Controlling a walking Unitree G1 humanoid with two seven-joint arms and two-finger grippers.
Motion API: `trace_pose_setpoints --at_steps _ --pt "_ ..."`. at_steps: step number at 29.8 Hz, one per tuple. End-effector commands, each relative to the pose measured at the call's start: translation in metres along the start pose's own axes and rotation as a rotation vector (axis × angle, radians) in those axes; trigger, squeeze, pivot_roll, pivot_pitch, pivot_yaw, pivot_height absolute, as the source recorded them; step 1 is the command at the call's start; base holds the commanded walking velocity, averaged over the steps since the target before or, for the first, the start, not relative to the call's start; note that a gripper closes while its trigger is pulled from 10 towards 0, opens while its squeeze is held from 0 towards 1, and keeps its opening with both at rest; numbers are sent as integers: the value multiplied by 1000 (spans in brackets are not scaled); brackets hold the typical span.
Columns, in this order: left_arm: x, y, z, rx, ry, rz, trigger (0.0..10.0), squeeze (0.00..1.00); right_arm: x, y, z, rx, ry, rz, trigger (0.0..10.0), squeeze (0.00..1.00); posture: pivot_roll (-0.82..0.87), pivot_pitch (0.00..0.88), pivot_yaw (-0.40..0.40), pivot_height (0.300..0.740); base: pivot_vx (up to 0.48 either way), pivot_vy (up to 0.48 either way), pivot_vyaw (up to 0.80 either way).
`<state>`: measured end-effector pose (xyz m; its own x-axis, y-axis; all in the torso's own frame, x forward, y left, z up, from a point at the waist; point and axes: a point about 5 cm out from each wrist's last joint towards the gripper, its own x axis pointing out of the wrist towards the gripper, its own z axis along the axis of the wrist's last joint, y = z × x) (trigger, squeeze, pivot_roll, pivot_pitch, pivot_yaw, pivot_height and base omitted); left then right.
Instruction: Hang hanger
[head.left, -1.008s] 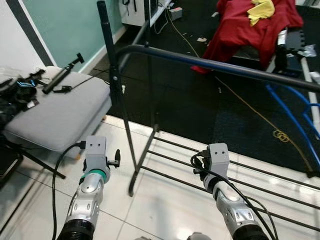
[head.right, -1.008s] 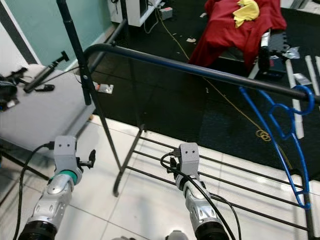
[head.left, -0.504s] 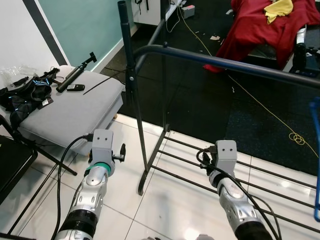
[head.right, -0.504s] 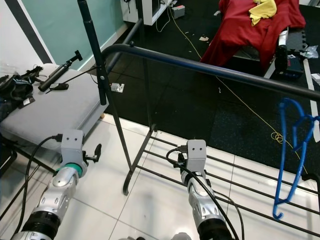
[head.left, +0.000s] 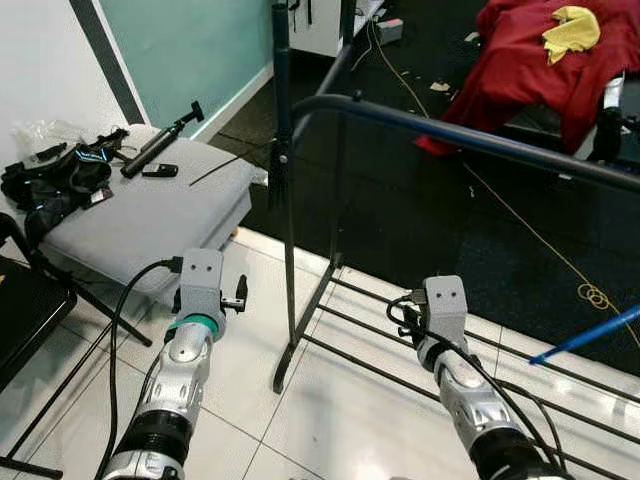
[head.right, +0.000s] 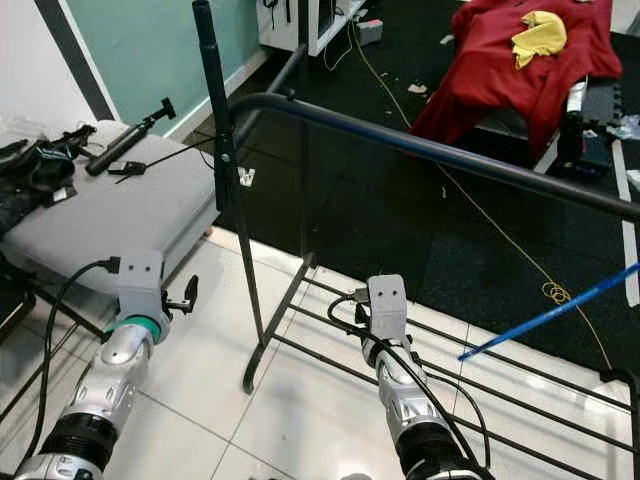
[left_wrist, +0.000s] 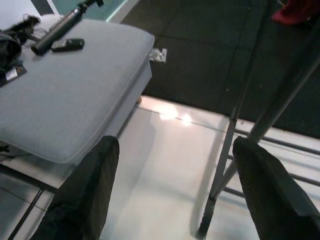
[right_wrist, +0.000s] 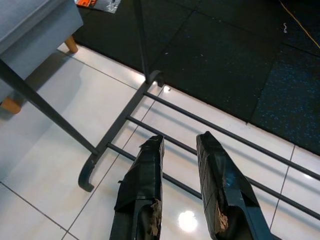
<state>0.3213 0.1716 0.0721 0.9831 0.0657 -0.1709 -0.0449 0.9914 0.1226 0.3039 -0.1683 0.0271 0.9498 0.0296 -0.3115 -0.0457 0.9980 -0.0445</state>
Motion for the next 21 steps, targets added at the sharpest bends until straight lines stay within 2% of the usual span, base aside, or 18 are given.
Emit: trace_pose_setpoints --at_steps 1,9,16,18,21 --pt "-3 2 -6 0 14 -3 10000 0 -2 0 -4 11 5 -6 10000 0 -15 17 43 740 0 0 800" --pt "-3 -4 1 24 -24 -51 10000 0 -3 -1 0 32 -32 -13 10000 0 -19 22 49 740 0 0 800" --pt "-5 -11 1 42 -19 -78 10000 0 -2 0 1 35 -36 -14 10000 0 -19 31 49 740 0 -480 800" --pt "-6 -10 0 2 -4 -73 10000 0 -2 -1 1 38 -39 -17 10000 0 -19 32 52 740 0 0 800" --pt "-6 -10 1 -3 -7 -75 10000 0 -1 -2 3 43 -42 -22 10000 0 -18 27 56 740 0 0 800"
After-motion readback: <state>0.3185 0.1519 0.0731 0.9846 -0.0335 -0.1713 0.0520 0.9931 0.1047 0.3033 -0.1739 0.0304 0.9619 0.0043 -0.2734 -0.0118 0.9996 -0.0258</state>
